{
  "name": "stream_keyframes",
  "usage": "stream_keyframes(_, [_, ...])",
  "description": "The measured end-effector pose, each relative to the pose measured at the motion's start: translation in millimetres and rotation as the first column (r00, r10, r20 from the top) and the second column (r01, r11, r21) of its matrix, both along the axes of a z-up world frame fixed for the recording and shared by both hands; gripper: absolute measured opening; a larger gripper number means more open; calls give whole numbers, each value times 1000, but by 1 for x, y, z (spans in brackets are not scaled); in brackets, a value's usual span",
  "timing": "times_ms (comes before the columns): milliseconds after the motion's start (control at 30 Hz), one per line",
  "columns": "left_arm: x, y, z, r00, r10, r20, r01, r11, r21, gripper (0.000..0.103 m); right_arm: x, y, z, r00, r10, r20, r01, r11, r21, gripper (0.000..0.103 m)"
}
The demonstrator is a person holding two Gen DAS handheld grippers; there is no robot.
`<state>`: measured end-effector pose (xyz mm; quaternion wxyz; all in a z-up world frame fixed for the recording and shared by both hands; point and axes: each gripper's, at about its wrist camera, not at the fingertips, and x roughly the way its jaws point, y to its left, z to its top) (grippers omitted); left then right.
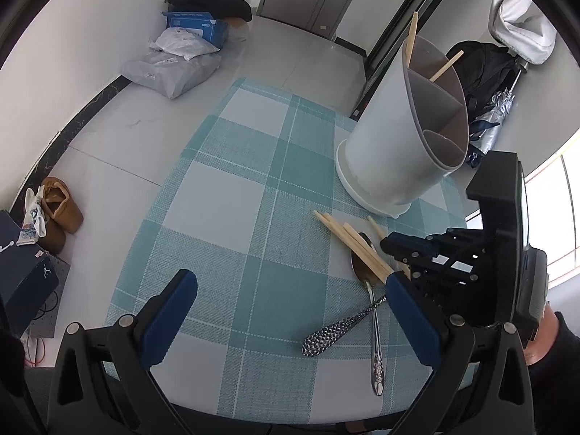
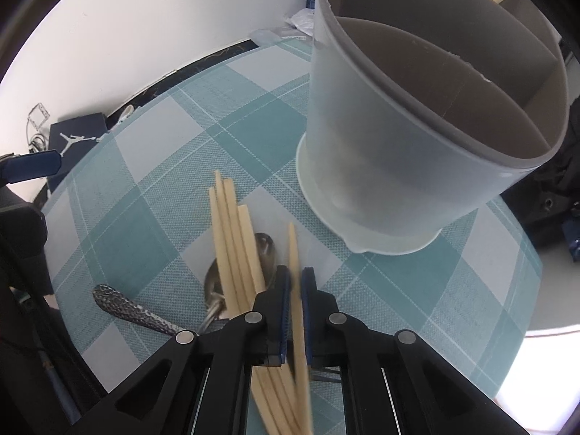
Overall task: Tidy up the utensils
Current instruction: 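Lower the right gripper onto the chopstick pile and pinch one chopstick, then lift the chopstick with the right gripper while the left gripper pinches another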
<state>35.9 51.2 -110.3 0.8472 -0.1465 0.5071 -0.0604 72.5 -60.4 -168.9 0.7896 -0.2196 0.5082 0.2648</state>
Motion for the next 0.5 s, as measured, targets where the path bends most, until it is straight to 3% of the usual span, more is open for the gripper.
stream_keyframes(167, [0, -12, -7, 997, -61, -52, 62, 998, 12, 102, -4, -25, 9, 997, -73, 7, 72, 995, 74, 5])
stream_keyframes(300, [-1, -31, -11, 988, -138, -63, 144, 985, 96, 102, -8, -48, 16, 991, -134, -8, 134, 981, 139, 5])
stream_keyframes(500, [-7, -55, -24, 965, -237, -108, 253, 952, 171, 102, -12, -96, 22, 962, -262, -70, 271, 926, 263, 5])
